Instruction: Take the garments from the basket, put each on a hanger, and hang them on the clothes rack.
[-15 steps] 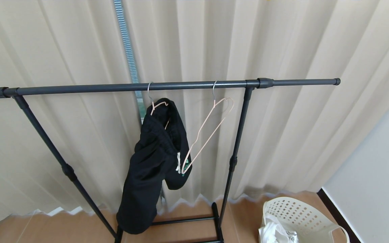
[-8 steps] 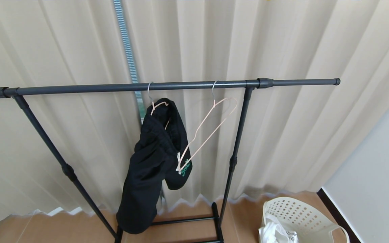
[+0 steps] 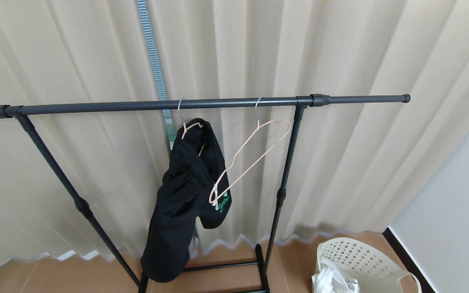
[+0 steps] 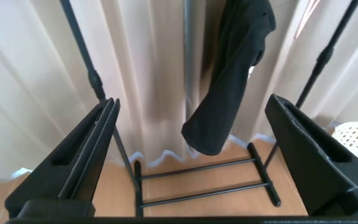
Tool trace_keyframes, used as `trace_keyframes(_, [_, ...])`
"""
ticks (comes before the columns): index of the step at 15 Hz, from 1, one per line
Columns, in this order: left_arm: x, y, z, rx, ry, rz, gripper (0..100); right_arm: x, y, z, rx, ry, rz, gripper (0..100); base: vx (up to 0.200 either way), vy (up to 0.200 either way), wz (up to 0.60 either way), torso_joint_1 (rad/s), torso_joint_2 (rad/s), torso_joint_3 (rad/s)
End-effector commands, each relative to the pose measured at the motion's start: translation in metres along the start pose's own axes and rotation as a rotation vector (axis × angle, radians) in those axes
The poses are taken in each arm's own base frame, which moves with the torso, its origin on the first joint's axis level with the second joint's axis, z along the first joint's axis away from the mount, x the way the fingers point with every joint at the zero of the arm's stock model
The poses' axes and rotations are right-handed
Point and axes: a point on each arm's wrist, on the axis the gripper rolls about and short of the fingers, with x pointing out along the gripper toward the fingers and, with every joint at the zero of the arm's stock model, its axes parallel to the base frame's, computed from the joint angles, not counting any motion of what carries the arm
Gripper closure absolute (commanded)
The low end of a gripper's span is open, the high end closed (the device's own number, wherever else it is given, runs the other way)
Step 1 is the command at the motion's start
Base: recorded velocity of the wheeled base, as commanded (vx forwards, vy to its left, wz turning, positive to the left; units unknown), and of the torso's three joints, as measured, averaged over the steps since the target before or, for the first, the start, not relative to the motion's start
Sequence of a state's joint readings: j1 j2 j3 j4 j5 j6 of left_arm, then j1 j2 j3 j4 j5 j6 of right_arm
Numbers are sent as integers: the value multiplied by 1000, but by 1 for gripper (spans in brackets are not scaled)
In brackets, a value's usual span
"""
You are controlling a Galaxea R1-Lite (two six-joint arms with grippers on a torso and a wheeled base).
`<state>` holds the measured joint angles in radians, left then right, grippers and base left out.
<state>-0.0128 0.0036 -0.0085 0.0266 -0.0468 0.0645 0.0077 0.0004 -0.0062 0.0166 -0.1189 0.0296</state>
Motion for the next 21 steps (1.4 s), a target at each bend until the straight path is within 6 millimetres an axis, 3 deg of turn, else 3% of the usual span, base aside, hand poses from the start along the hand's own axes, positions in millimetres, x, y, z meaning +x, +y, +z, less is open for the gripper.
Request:
trace_keyframes(1, [0, -1, 0, -2, -2, -31, 0, 0, 0, 0, -3, 0, 1, 0, 0, 0, 0, 0, 0, 0])
trace_keyframes(16, [0, -2, 1, -36, -11, -95, 0, -1, 1, 1, -7, 4, 44, 0, 0, 0, 0, 0, 0, 0])
trace_keyframes(21, [0, -2, 1, -38, -11, -95, 0, -1, 1, 1, -5, 4, 44, 0, 0, 0, 0, -117, 285, 159])
